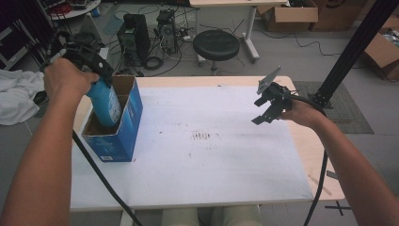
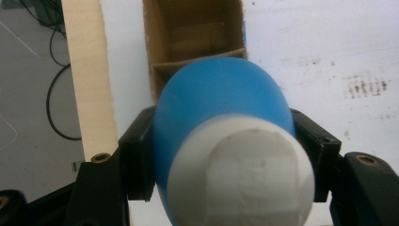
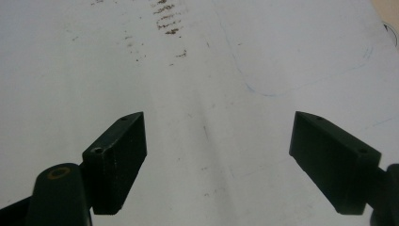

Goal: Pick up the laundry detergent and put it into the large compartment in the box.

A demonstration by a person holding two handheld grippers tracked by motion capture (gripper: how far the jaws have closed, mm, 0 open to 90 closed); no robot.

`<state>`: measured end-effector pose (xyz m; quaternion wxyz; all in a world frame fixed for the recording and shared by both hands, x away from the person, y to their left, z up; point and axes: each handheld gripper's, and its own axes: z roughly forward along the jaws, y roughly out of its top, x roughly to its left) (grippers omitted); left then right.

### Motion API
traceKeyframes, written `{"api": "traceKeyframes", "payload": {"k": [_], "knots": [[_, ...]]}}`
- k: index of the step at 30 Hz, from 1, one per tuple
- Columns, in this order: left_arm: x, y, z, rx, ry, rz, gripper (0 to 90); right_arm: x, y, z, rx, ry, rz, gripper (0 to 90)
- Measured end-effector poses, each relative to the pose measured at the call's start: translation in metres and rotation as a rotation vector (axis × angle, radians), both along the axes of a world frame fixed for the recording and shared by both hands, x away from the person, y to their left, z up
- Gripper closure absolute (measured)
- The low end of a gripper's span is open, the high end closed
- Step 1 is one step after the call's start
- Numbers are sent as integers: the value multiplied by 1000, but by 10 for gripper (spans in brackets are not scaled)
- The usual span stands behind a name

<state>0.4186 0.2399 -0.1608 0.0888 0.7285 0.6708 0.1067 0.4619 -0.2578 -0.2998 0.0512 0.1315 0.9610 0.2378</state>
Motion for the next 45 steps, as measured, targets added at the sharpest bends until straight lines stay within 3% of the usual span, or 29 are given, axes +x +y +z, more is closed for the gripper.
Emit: {"api": "traceKeyframes", "payload": {"k": [6, 17, 23, 33, 45], "knots": [[4, 4, -29, -11, 2, -4, 376, 1, 0, -2, -7, 3, -2, 190], [9, 7, -80, 12, 11, -28, 376, 1, -1, -3, -16, 9, -9, 190], [12, 4, -101, 17, 24, -36, 376, 1, -2, -4, -22, 13, -14, 189], [13, 9, -123, -3, 47, -30, 375, 0, -4, -6, -27, 17, -21, 189], [13, 10, -124, -12, 46, -31, 373, 0, -2, -6, -31, 17, -20, 189]]}}
